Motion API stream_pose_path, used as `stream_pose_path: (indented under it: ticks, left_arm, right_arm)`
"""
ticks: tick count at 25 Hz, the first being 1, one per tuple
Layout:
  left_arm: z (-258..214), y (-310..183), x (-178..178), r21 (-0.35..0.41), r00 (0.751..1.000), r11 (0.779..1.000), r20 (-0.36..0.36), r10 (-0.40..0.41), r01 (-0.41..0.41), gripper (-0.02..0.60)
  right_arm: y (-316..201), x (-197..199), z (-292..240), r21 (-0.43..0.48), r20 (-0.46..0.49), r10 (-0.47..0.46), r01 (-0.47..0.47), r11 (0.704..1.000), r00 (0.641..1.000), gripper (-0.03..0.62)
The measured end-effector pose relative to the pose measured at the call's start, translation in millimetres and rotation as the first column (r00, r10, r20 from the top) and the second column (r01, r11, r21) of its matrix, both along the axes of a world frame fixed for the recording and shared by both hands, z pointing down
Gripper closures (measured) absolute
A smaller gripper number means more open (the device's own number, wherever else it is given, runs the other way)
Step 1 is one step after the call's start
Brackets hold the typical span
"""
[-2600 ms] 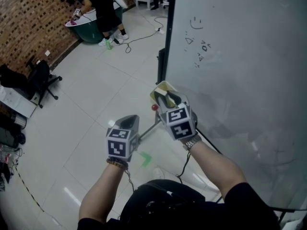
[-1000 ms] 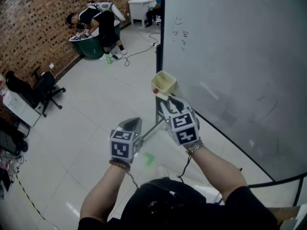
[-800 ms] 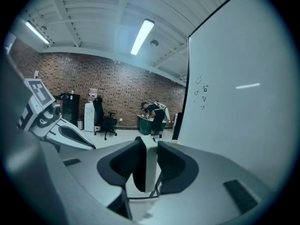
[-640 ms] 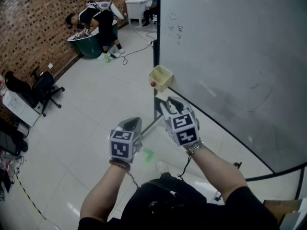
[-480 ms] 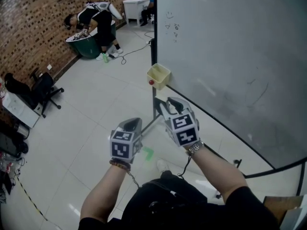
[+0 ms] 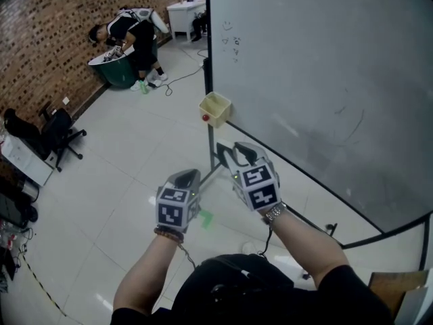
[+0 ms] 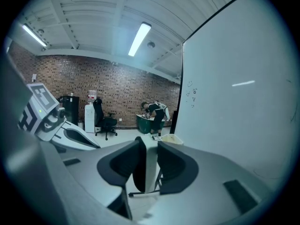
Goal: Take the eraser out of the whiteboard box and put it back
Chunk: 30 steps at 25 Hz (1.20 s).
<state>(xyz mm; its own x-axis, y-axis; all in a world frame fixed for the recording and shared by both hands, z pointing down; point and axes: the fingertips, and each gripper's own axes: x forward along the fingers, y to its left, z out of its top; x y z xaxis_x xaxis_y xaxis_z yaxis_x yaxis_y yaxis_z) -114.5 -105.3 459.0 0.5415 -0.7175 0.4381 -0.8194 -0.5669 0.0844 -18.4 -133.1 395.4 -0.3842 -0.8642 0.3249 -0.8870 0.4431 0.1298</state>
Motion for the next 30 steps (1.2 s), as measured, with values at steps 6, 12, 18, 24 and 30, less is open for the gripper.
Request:
stream_pose_path:
  ticks: [6,12,18,24,30]
  left_arm:
    - [-7,3,15,0.021,1.000,1.000,-0.007,-0.008,0.008,0.581]
    - [-9,4,29,0.018,0.998,0.999,-0.025,-0.051,0.052,0.581]
    - [-14,3,44,0.022,0.996,0.995,-0.015,-0.093,0.093,0.581]
    - [-11,2,56,0.025,0.993,0.993,-0.007,-0.119,0.119,0.581]
    - [-9,4,63,0.012,0.991,0.991,-0.001,-0.130,0.130,0.581]
  right_arm:
    - [9,13,-4,0.004,0.003,-0.021,0.021,1.000,1.000,0.445]
    - [12,27,-4,0.003,0.017,-0.070,0.070,0.998,0.997,0.445]
    - [13,38,-8,0.008,0.043,-0.127,0.126,0.992,0.991,0.445]
    - [13,50,0,-0.008,0.055,-0.152,0.153,0.988,0.987,0.445]
    - [13,56,2,-0.010,0.065,-0.164,0.165,0.986,0.984,0.445]
